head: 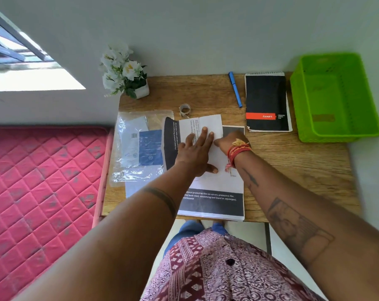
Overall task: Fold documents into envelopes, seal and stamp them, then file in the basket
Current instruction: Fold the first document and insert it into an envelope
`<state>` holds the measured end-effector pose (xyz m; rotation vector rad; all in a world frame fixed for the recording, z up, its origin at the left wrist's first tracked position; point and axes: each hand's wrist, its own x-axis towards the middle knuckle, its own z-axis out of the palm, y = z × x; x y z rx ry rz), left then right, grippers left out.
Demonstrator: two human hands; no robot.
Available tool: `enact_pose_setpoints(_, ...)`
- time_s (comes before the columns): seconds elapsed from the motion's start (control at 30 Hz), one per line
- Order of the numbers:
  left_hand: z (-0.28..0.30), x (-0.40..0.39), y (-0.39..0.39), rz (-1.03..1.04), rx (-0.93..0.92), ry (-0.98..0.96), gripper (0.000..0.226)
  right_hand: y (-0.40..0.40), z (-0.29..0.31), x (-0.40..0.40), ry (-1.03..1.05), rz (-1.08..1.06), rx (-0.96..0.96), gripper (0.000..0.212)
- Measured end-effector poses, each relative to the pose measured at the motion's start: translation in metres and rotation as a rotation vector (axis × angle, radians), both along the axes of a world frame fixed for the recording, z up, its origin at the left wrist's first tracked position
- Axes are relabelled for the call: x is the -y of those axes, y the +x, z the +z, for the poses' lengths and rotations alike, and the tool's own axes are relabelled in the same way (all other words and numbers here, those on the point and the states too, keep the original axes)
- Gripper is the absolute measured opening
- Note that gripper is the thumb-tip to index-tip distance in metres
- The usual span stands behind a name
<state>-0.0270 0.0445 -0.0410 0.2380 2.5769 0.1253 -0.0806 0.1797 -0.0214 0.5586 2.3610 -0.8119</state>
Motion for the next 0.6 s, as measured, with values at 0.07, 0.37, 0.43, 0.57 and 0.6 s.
enact_pose_setpoints(0.07,-0.001,0.001,0.001,-0.003,-0.007,0.013,0.125,0.003,0.001,0.006,0.032,-0.015,-0.004,0.047)
enact_pose_setpoints(0.37,-0.002,0.011,0.008,0.080,-0.028,0.183,0.109,0.011,0.006,0.010,0.005,-0.040,-0.083,0.033)
enact_pose_setpoints(0.43,-0.002,0.017,0.010,0.134,-0.072,0.245,0.095,0.017,0.008,0.004,0.000,-0.024,-0.125,0.022)
enact_pose_setpoints(0.57,0.000,0.027,0.015,0.076,-0.083,0.284,0.081,0.037,0.016,0.000,-0.058,-0.097,-0.266,0.018)
enact_pose_setpoints(0.6,0.002,0.027,0.015,0.072,-0.081,0.311,0.077,0.043,0.018,0.001,-0.096,-0.088,-0.303,0.018)
